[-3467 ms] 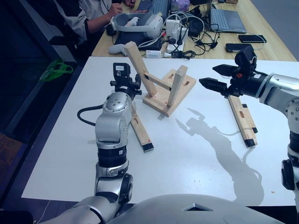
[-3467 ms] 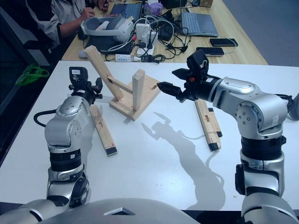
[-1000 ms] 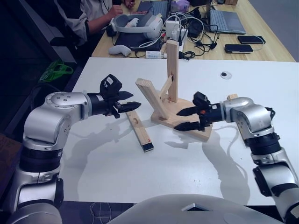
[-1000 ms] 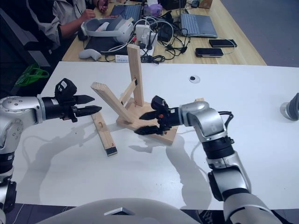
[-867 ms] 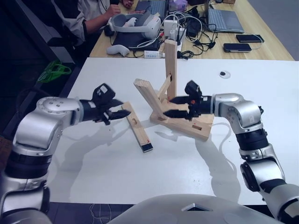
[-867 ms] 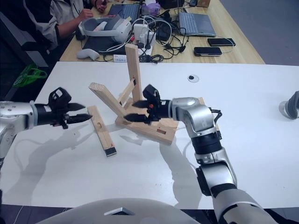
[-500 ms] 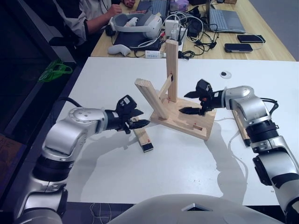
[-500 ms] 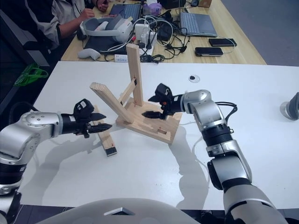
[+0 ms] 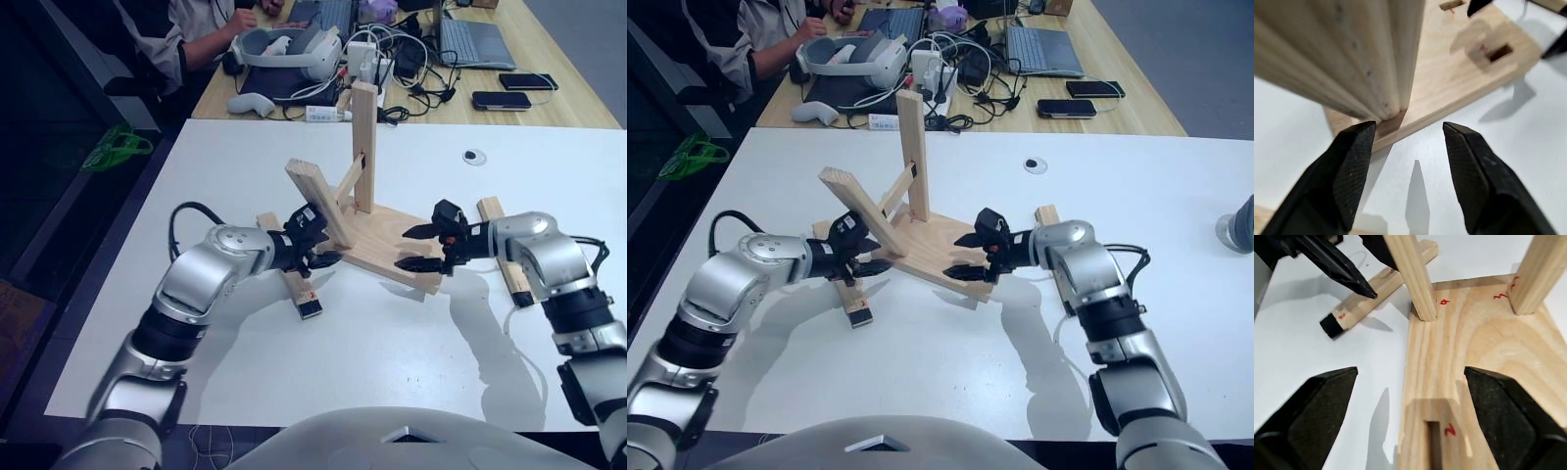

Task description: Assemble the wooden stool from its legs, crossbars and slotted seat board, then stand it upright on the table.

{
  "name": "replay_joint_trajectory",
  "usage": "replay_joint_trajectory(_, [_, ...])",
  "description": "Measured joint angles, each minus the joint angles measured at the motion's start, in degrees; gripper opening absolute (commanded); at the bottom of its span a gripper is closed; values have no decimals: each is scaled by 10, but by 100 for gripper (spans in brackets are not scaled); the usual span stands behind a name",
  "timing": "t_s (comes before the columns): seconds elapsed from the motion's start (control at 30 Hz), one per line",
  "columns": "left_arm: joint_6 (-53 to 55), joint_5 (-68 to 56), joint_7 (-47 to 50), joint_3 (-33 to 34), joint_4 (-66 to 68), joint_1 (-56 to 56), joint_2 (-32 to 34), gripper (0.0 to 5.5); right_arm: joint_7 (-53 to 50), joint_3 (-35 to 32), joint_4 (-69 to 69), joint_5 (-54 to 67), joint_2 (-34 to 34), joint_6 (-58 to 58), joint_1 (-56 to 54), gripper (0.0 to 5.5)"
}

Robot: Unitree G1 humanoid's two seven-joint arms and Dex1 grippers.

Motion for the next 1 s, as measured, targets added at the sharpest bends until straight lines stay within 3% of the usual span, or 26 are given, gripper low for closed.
replay_joint_trajectory(0.07, [15, -25, 30, 43, 4, 28, -54, 253, -38, -27, -41, 29, 13, 50, 38, 409])
replay_joint_trajectory(0.2, [29, -37, 65, 78, 21, 16, -92, 253, -78, -45, -93, 70, 33, 106, 56, 409])
replay_joint_trajectory(0.53, [-60, 6, 194, 150, 254, -164, -204, 253, -131, -50, -125, 114, 48, 152, 48, 409])
replay_joint_trajectory(0.7, [-149, 46, 212, 160, 395, -248, -205, 253, -142, -76, -122, 128, 40, 153, 11, 409])
replay_joint_trajectory(0.83, [-218, 79, 205, 161, 490, -295, -183, 253, -168, -142, -144, 160, 30, 159, -6, 409])
replay_joint_trajectory(1.0, [-206, 73, 174, 165, 442, -293, -177, 253, -288, -248, -143, 147, 24, 135, -5, 409])
